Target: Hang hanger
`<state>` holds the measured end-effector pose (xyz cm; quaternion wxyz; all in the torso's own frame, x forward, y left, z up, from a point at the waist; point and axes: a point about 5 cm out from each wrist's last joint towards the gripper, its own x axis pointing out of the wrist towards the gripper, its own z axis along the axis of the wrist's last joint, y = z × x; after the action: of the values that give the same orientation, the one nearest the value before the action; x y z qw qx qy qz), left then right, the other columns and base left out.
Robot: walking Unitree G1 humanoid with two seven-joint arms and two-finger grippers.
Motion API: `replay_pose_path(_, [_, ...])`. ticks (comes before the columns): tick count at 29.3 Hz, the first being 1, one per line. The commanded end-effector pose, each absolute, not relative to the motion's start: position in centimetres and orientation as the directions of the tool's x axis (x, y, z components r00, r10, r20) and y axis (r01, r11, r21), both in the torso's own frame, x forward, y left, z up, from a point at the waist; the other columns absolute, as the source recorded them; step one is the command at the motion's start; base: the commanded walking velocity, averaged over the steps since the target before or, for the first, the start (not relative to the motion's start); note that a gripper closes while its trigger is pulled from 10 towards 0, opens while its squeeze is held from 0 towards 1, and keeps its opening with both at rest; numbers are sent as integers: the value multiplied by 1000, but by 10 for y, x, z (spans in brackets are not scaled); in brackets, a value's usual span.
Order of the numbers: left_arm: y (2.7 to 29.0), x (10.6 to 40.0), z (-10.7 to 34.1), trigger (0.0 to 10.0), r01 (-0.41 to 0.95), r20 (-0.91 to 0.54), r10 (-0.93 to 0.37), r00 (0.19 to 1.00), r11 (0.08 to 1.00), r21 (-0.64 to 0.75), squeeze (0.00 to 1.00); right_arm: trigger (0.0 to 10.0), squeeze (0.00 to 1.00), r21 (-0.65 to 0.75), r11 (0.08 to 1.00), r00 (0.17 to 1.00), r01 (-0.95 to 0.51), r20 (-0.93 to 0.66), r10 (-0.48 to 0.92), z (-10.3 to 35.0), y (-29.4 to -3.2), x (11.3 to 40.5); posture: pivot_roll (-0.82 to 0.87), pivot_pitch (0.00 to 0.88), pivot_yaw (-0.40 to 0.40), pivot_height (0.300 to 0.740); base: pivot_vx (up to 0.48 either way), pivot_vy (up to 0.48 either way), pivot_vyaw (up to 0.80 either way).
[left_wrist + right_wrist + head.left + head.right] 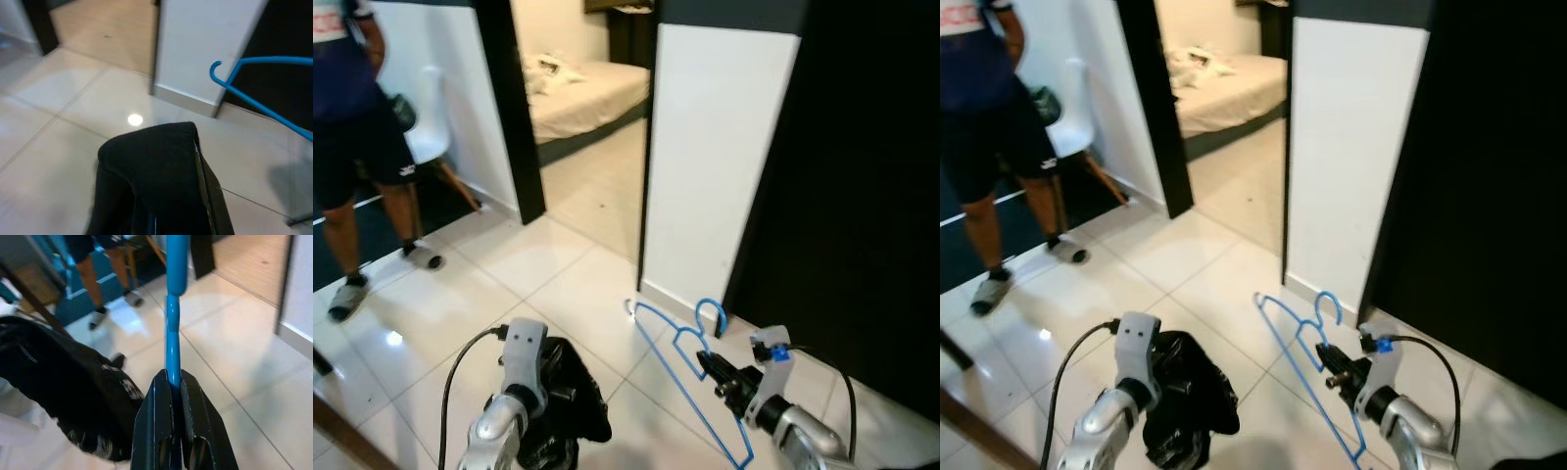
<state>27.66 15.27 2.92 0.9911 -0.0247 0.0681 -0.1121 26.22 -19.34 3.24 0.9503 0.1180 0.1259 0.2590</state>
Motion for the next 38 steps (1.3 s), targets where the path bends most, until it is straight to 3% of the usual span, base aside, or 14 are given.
replay_pose_path(1, [152,278,33,10000,221,-112,-228,967,972,-74,0,10000,0,299,834,831,-463,-182,526,31,-193,261,-65,0,-22,740,0,0,688])
replay_pose_path(13, [152,280,33,10000,227,-117,-235,965,971,-81,0,10000,0,300,835,834,-462,-173,524,33,-193,263,-78,0,-5,740,0,0,689])
replay_pose_path(22, [144,302,52,10000,251,-70,-249,966,968,21,0,10000,0,297,828,833,-475,-152,533,37,-194,267,-110,0,16,740,0,0,676])
replay_pose_path(24, [151,322,89,10000,230,63,-233,970,972,54,0,10000,0,302,826,837,-476,-130,531,40,-195,268,-117,0,23,740,0,0,653])
replay_pose_path(31, [157,334,120,10000,212,164,-218,962,976,53,0,10000,0,300,827,839,-476,-127,529,41,-195,269,-119,0,26,740,0,0,650])
replay_pose_path(33, [172,353,195,10000,157,378,-181,908,983,95,0,10000,0,300,826,841,-477,-119,528,42,-194,270,-125,0,40,740,0,0,647])
replay_pose_path(38, [186,357,245,10000,97,507,-135,851,990,101,0,10000,0,304,825,843,-476,-106,527,43,-193,270,-126,0,45,740,0,0,594])
